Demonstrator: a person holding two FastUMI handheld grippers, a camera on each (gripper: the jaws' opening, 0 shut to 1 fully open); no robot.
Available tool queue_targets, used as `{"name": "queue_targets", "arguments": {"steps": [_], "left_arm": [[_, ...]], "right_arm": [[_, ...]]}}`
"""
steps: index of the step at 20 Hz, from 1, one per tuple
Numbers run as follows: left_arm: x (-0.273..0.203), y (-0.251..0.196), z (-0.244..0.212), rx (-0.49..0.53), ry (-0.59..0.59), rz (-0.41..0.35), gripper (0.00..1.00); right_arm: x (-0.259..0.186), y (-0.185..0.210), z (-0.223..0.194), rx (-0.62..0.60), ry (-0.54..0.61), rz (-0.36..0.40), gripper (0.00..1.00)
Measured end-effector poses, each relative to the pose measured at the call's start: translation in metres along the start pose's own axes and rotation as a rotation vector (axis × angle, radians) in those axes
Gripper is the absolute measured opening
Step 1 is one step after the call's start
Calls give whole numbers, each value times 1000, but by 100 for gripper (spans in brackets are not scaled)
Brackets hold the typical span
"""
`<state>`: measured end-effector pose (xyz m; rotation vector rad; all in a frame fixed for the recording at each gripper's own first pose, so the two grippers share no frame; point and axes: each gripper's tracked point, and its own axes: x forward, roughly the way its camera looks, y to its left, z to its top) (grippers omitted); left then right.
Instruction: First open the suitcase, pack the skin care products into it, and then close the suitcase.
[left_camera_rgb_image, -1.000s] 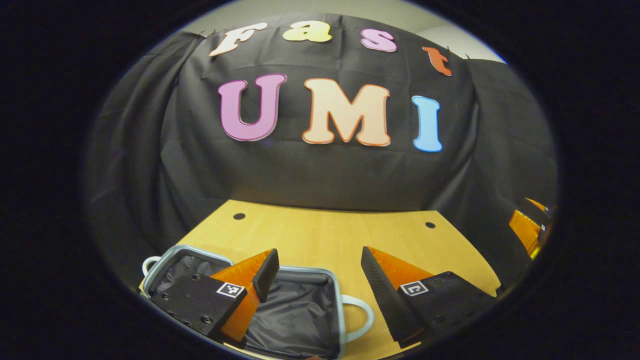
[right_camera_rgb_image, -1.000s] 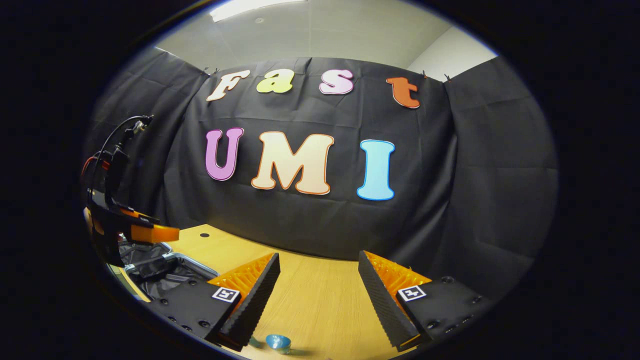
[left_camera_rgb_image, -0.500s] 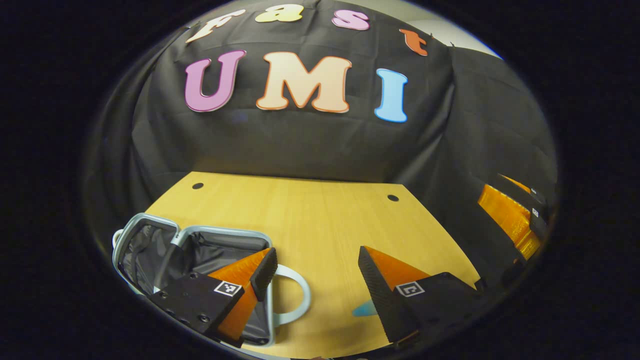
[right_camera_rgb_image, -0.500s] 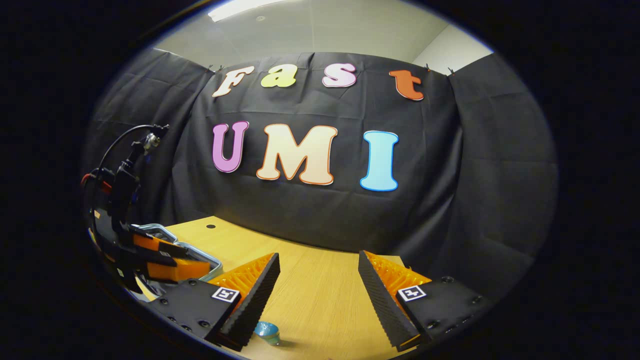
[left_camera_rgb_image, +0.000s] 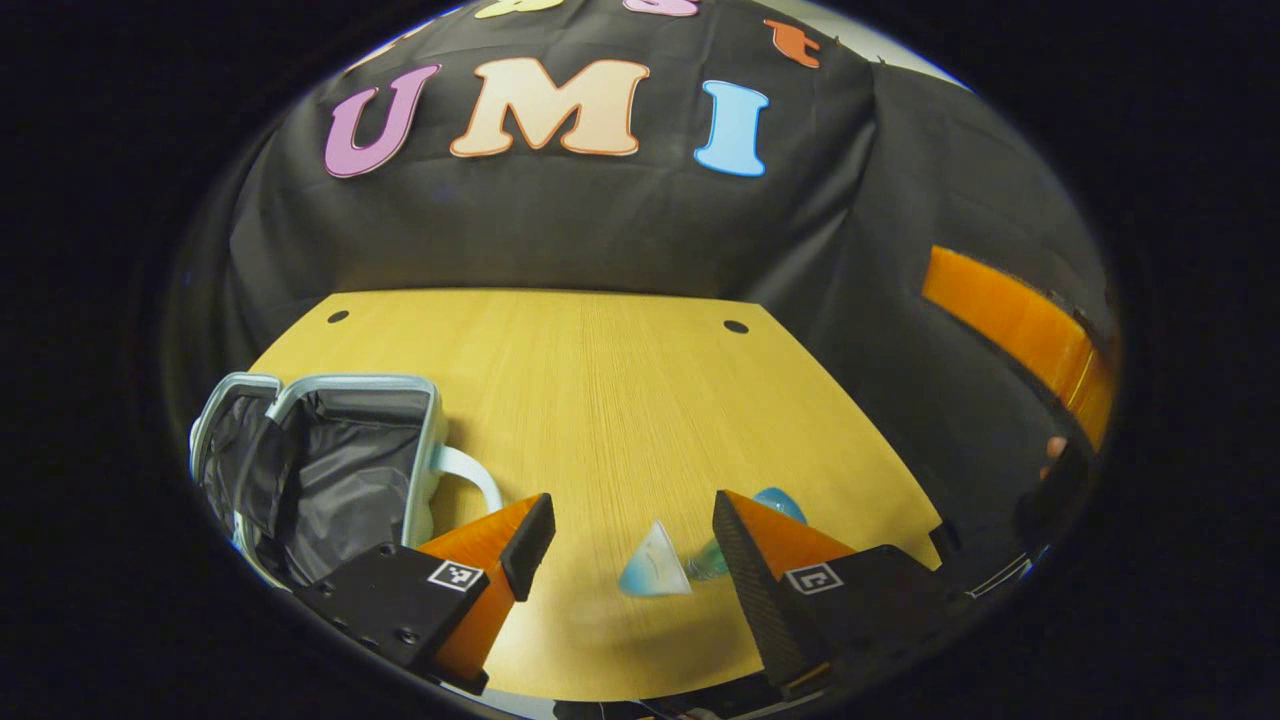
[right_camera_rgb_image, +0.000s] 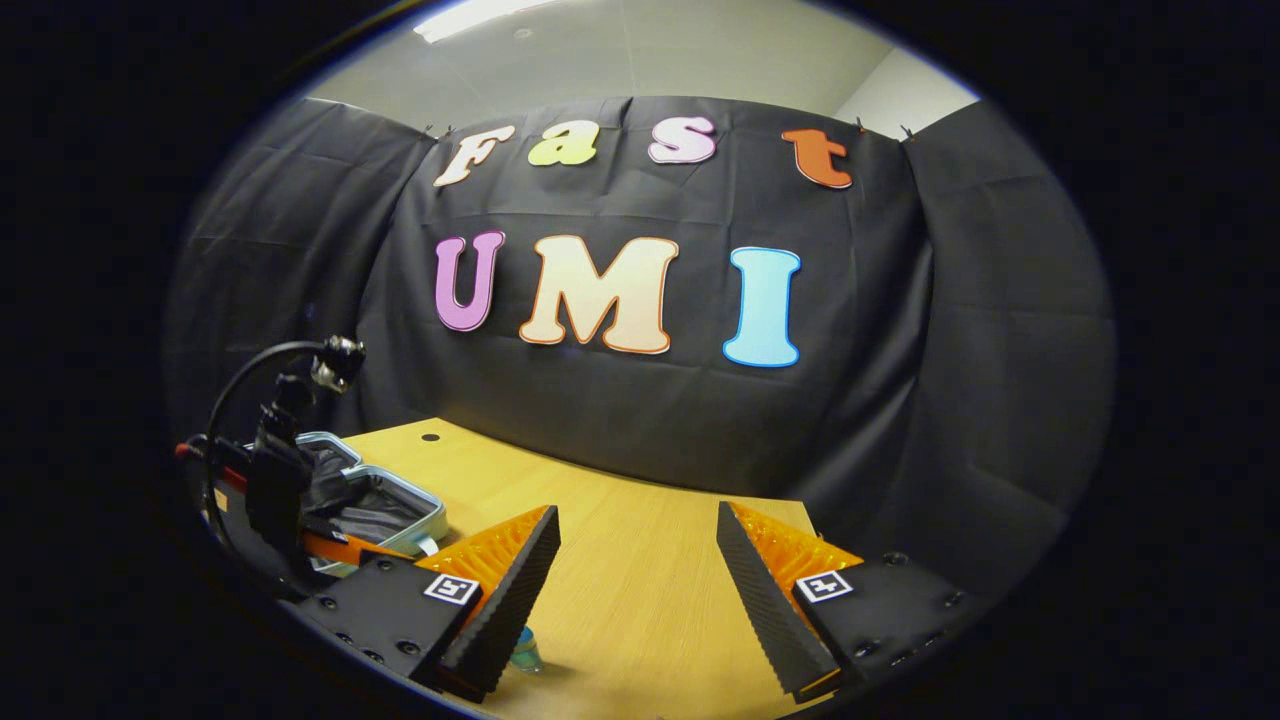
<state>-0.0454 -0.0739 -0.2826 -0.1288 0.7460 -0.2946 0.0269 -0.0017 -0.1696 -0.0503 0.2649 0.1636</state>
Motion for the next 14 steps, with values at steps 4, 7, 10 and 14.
{"name": "queue_targets", "arguments": {"steps": [4,7,10,14], "left_arm": [[17,0,-34,-12,74,3,86],[32,-1,-54,-2,123,5,72],[45,1,-66,-6,144,11,51],[43,0,-57,1,147,-22,22]], "right_arm": [[-3,0,-9,-9,19,16,99],[-7,11,-14,-1,18,64,99],[-9,26,-19,5,15,119,97],[-8,40,-39,-2,43,161,100]]}}
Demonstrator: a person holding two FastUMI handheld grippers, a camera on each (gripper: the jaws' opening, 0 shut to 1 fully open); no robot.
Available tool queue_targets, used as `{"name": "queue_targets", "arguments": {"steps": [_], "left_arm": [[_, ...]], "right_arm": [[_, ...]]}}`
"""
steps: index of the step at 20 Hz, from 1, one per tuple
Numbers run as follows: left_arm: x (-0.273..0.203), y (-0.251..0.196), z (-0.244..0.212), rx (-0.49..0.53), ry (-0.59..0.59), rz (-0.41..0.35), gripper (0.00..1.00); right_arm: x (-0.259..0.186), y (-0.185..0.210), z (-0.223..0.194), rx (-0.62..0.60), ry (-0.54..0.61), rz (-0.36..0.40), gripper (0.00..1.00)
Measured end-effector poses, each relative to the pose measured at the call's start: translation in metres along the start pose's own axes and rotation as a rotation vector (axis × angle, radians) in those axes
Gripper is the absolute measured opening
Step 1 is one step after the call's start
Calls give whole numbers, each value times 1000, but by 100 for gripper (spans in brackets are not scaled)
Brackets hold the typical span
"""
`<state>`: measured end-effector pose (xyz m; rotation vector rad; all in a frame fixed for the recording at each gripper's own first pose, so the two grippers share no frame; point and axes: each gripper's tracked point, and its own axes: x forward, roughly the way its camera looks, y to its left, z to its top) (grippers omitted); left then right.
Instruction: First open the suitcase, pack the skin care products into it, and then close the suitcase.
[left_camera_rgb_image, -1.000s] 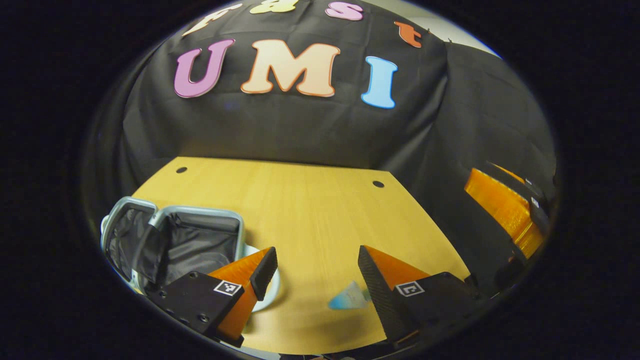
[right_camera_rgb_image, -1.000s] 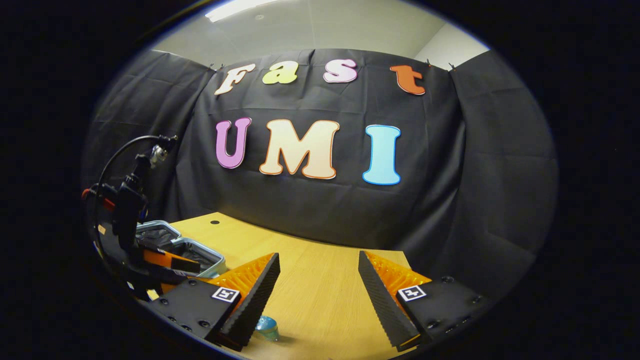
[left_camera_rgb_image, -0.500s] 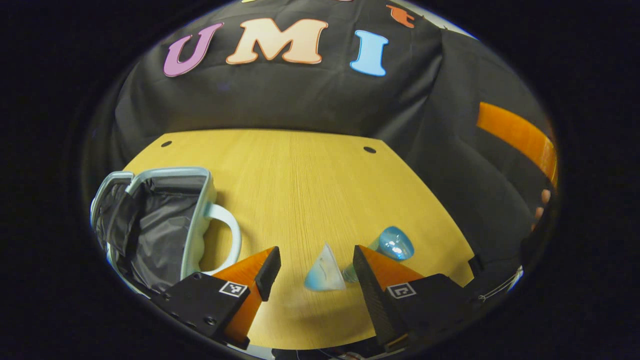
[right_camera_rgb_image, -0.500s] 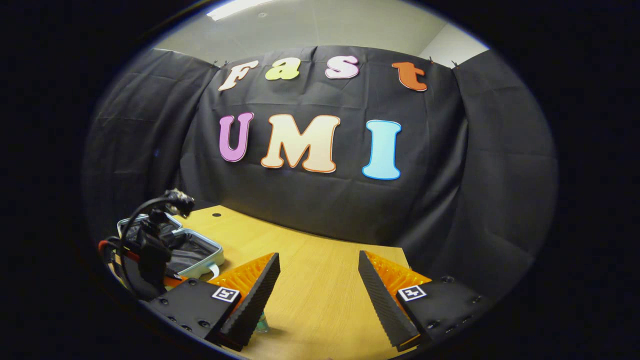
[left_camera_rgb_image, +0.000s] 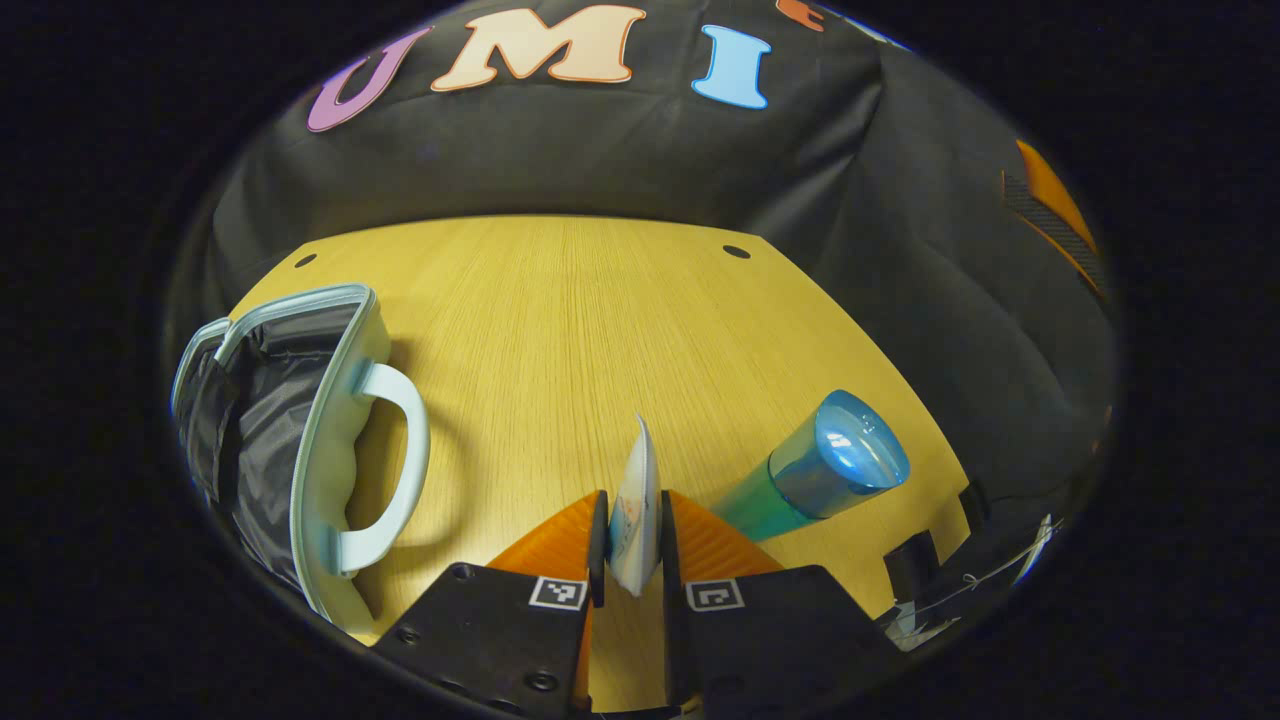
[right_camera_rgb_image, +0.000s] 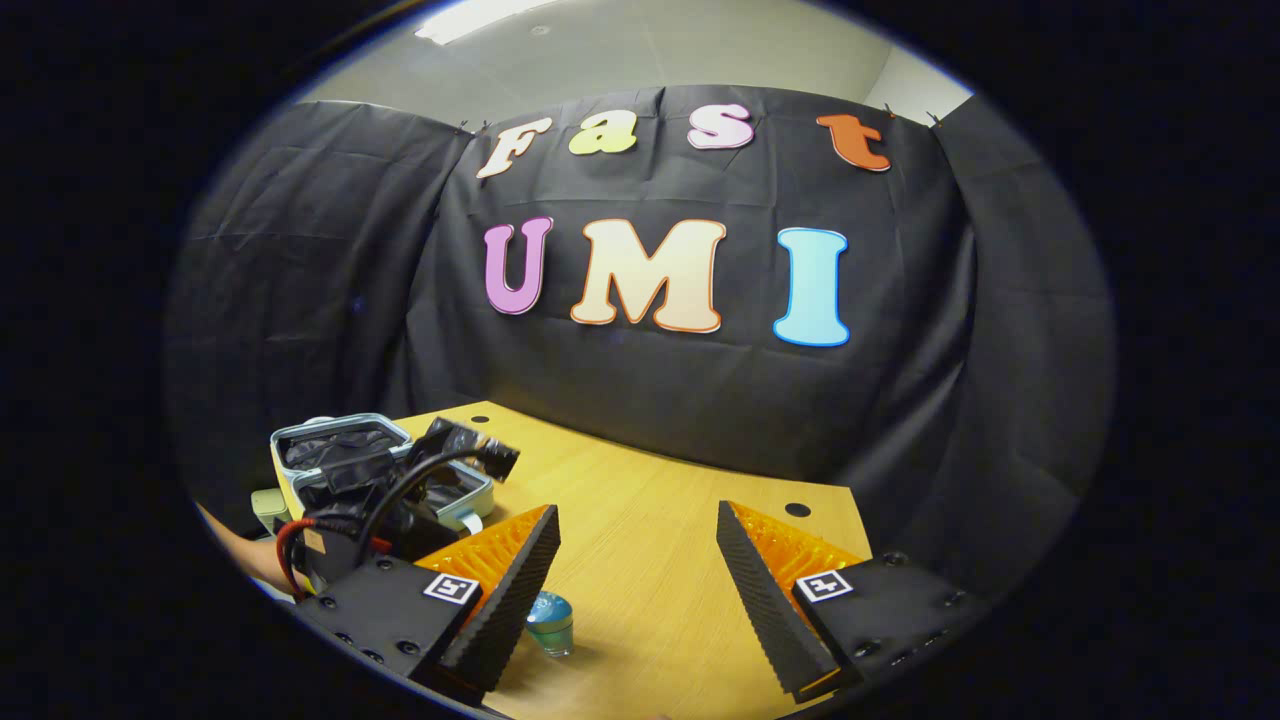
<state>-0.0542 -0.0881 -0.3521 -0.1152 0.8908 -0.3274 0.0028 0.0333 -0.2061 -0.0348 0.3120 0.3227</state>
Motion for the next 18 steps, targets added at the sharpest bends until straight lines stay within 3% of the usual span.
{"name": "queue_targets", "arguments": {"steps": [9,14,17,18], "left_arm": [[-52,21,48,-30,-72,42,21],[-71,31,56,-38,-84,75,21],[-83,39,55,-35,-84,101,20],[-85,40,55,-37,-84,106,20]], "right_arm": [[20,47,-77,-3,133,121,99],[25,59,-134,-35,230,145,99],[26,79,-157,-19,284,209,99],[27,74,-156,-26,282,192,83]]}}
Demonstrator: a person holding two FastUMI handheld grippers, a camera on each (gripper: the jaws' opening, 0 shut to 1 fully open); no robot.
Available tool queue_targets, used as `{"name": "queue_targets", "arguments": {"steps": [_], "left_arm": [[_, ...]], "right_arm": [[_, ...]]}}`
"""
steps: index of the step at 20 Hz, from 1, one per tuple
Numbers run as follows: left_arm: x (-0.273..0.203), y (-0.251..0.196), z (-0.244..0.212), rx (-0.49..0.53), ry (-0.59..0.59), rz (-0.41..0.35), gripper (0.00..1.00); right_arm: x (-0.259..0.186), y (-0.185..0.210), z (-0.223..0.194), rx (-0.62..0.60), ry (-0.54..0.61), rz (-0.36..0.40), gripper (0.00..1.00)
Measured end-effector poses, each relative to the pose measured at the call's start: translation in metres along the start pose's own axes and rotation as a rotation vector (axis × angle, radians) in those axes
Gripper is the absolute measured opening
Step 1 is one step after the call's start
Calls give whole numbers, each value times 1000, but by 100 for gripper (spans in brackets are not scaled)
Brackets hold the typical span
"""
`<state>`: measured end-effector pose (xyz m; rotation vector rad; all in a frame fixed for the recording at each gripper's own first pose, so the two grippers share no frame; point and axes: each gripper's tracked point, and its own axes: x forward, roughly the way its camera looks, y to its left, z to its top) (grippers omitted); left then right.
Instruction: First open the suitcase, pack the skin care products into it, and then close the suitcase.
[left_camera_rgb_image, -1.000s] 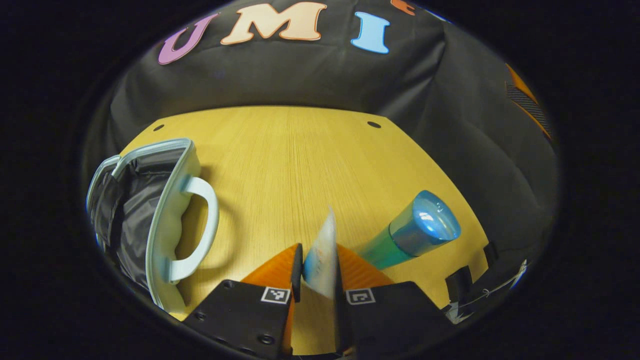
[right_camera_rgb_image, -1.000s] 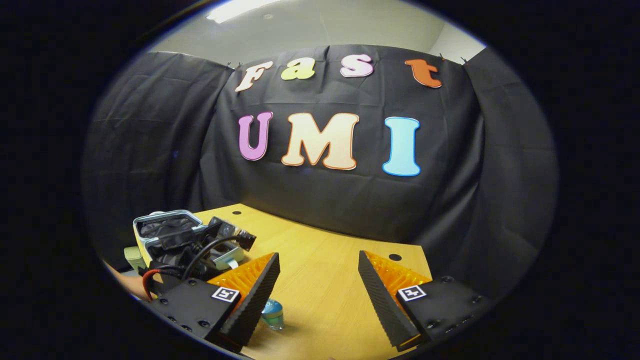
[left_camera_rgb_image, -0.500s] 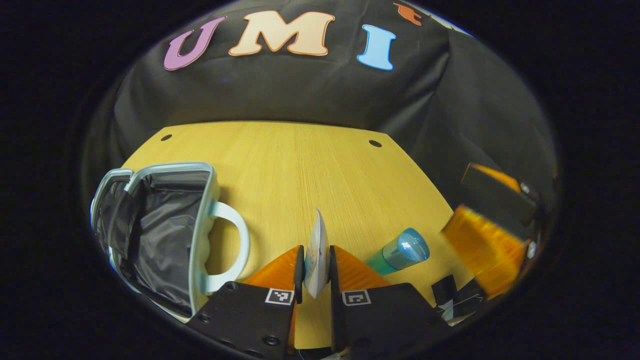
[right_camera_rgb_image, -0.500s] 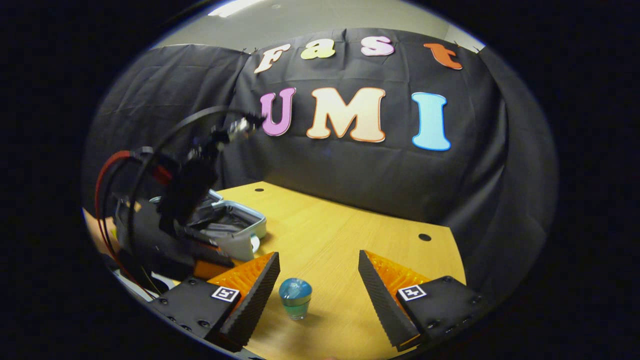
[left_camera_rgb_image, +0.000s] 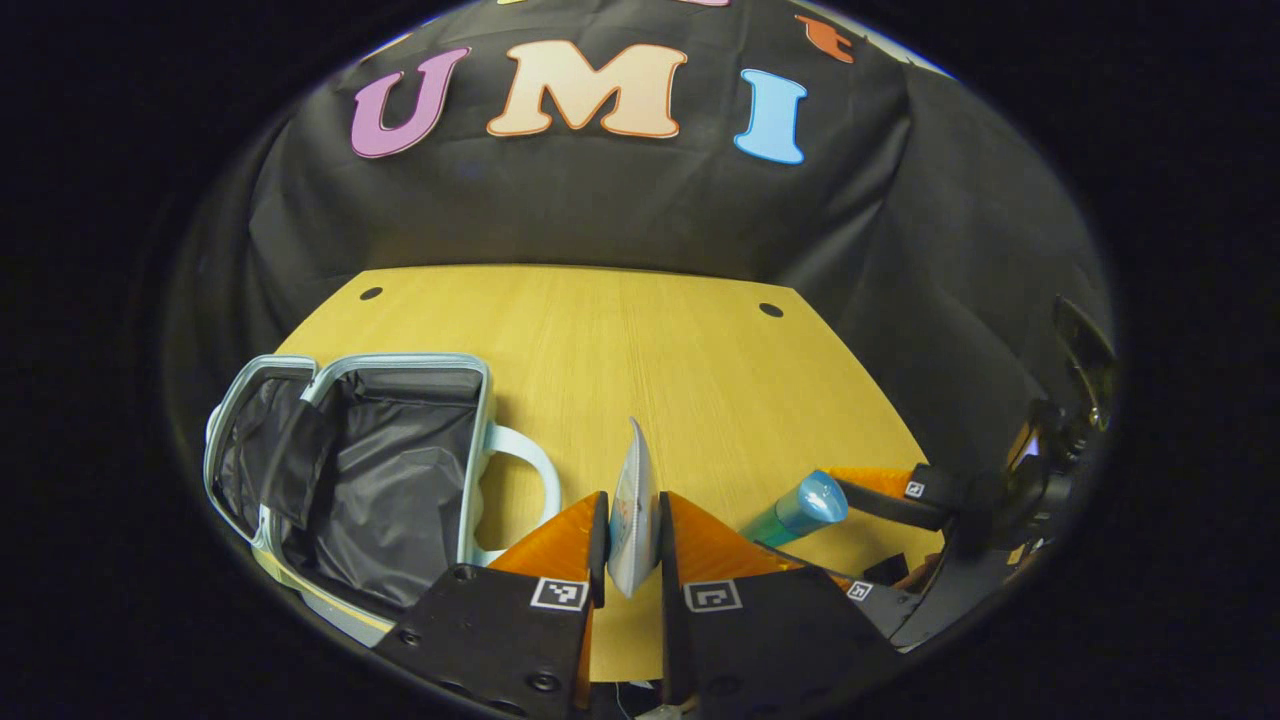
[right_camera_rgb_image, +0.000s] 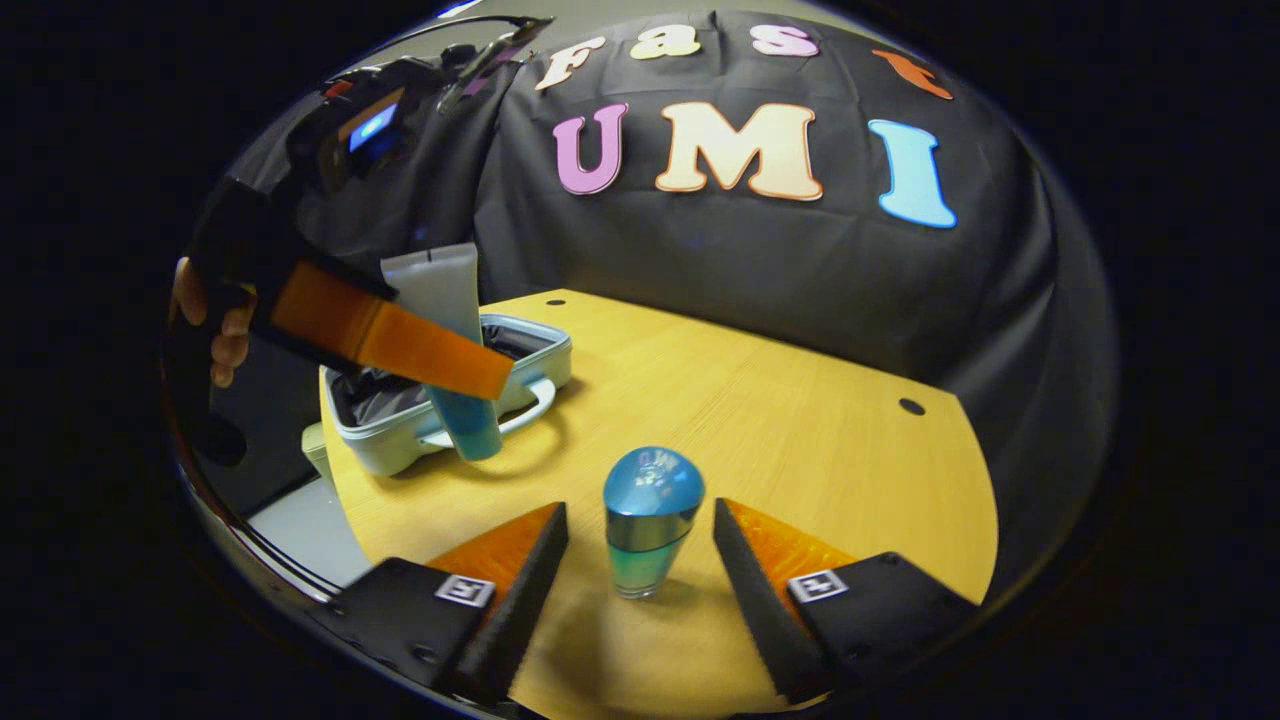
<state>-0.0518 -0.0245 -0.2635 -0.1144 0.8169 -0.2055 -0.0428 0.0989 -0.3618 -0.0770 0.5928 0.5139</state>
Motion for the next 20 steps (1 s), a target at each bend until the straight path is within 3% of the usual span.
{"name": "queue_targets", "arguments": {"steps": [2,5,9,13,20], "left_arm": [[-3,5,-1,-11,3,15,20],[-11,19,2,-10,-6,46,20],[-26,54,7,1,-13,88,20],[-37,102,16,22,-13,115,20],[-31,186,-1,36,139,164,20]], "right_arm": [[1,1,-3,48,20,9,51],[-10,15,11,78,21,56,49],[-26,46,71,18,-85,108,49],[-29,87,128,34,-169,144,49],[-25,134,169,88,-192,138,46]]}}
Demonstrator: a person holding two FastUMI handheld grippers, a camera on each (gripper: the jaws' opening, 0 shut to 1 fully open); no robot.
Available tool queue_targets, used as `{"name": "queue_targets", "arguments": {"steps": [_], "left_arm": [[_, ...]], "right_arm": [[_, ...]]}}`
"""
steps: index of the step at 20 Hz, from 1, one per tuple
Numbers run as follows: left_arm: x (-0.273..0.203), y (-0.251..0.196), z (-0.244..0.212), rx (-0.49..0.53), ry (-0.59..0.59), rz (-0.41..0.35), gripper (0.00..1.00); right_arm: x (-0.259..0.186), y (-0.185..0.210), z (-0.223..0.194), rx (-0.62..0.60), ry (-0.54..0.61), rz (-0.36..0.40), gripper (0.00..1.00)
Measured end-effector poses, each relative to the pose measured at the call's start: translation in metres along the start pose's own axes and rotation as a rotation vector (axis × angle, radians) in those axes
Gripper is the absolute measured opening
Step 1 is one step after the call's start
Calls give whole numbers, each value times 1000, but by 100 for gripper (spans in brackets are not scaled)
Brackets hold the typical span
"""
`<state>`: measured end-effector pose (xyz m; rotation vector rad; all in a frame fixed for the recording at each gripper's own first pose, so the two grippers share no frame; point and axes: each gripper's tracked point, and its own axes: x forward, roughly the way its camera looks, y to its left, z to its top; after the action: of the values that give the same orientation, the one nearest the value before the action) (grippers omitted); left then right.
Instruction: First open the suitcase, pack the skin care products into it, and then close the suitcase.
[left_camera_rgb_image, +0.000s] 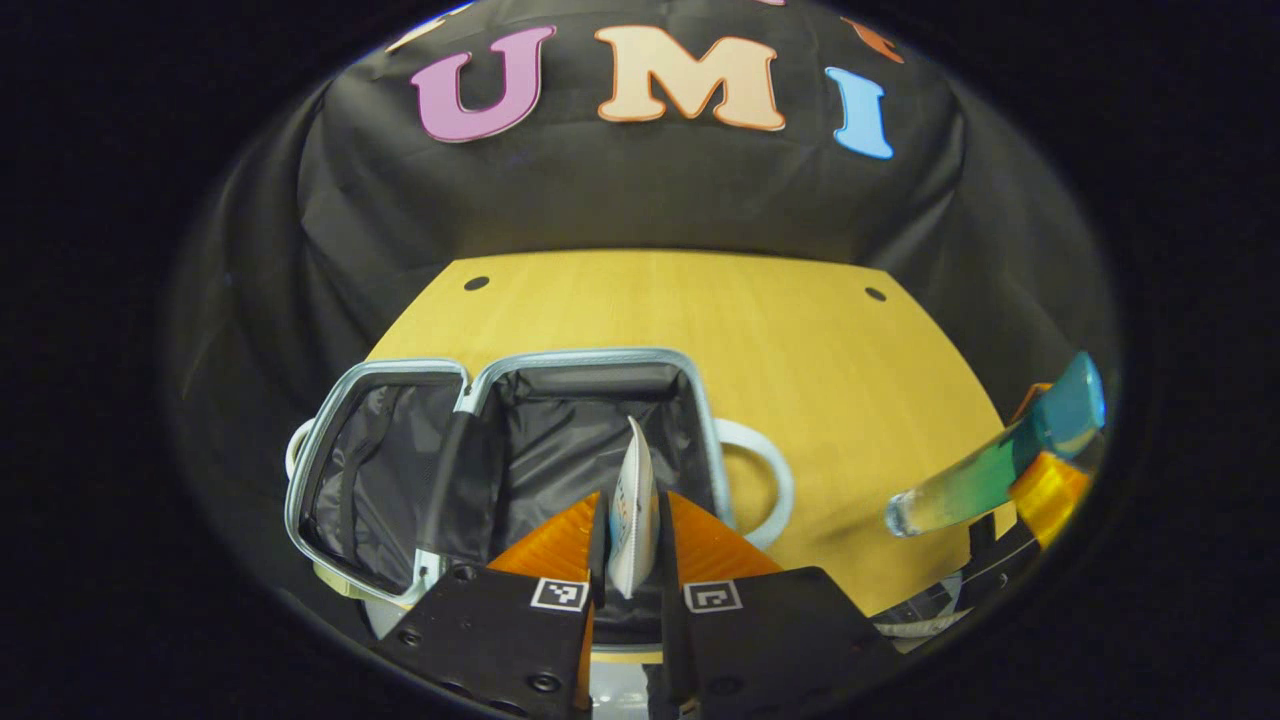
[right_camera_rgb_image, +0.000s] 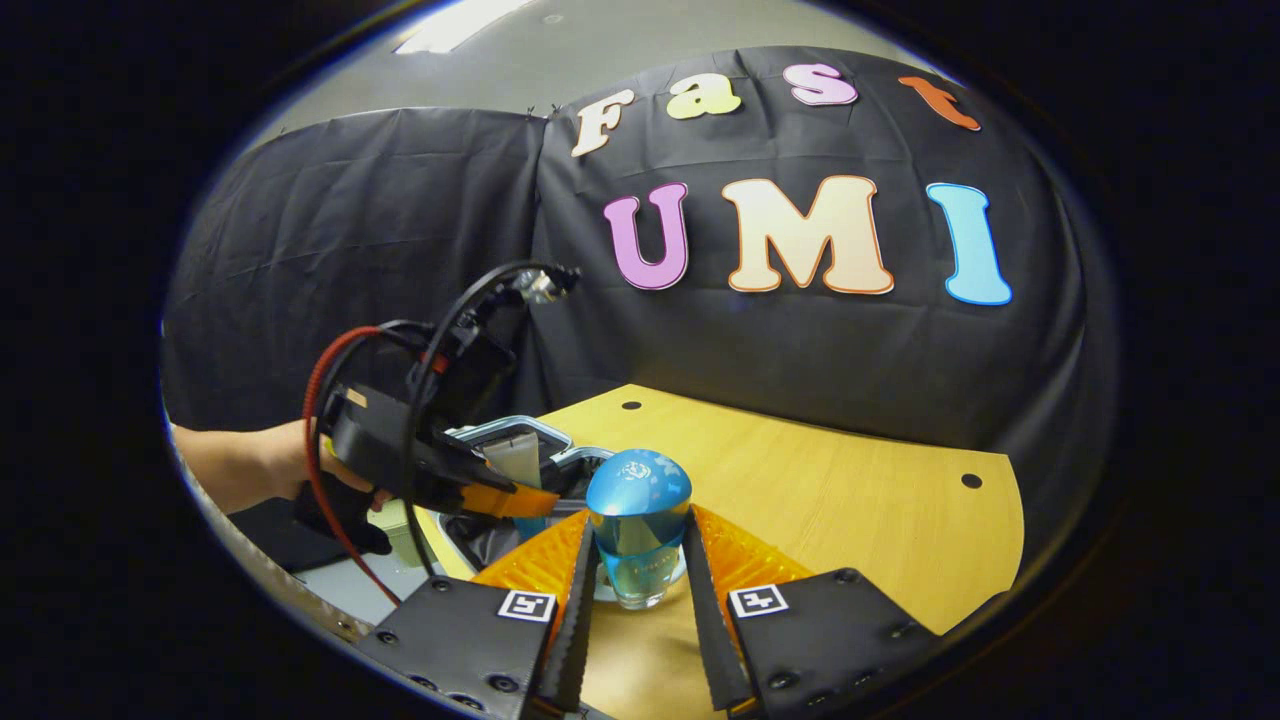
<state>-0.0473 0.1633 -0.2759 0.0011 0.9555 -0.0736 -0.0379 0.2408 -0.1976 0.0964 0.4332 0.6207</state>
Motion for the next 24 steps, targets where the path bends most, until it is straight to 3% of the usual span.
{"name": "queue_targets", "arguments": {"steps": [3,7,10,12,13,15,16,18,19,22,24], "left_arm": [[20,20,-16,7,81,-1,17],[43,33,-40,-15,168,-35,21],[53,33,-40,-49,158,-86,26],[51,35,-25,-55,122,-123,37],[48,40,-15,-49,97,-125,57],[42,59,3,-33,52,-110,77],[39,70,11,-33,32,-101,81],[29,95,23,-54,-5,-79,76],[24,110,27,-72,-16,-66,76],[17,160,23,-131,-24,-6,76],[12,190,14,-172,-17,35,80]], "right_arm": [[9,19,4,35,14,8,46],[24,48,5,101,48,52,45],[35,60,-1,127,82,58,48],[46,64,-7,165,109,62,48],[52,68,-13,191,129,66,48],[64,75,-29,248,175,71,45],[69,77,-38,275,207,71,46],[81,82,-57,308,263,71,48],[82,88,-72,319,309,74,45],[101,95,-109,350,413,67,49],[111,96,-126,355,451,51,45]]}}
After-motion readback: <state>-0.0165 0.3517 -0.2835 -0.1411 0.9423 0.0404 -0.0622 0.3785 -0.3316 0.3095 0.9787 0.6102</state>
